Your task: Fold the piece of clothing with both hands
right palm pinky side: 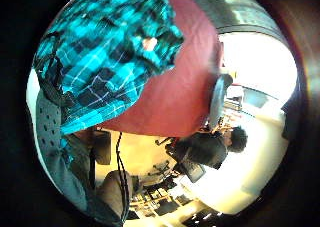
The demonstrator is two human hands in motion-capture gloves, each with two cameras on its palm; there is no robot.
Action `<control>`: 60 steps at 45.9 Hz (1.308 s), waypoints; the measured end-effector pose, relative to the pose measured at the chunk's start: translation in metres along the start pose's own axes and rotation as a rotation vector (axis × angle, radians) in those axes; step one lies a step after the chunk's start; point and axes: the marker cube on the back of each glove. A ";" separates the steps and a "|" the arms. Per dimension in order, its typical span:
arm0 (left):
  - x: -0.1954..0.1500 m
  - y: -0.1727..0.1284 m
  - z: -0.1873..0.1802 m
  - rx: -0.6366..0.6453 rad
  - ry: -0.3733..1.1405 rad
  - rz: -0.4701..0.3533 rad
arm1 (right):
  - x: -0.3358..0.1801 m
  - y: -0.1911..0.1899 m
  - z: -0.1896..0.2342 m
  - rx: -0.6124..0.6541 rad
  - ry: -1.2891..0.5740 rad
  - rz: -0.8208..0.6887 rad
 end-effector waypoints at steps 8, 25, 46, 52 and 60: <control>-0.026 -0.058 -0.055 0.299 -0.122 -0.221 | 0.019 -0.080 -0.044 0.276 -0.075 0.213; -0.084 -0.194 -0.089 0.749 -0.213 -0.493 | 0.043 -0.231 -0.067 0.706 -0.106 0.457; -0.082 -0.241 -0.045 0.797 -0.067 -0.481 | 0.077 -0.262 -0.039 0.590 -0.381 0.535; -0.064 -0.219 -0.036 0.643 0.030 -0.480 | 0.095 -0.209 -0.043 0.562 -0.380 0.562; -0.074 -0.189 -0.034 0.668 -0.071 -0.532 | 0.117 -0.181 -0.018 0.597 -0.441 0.530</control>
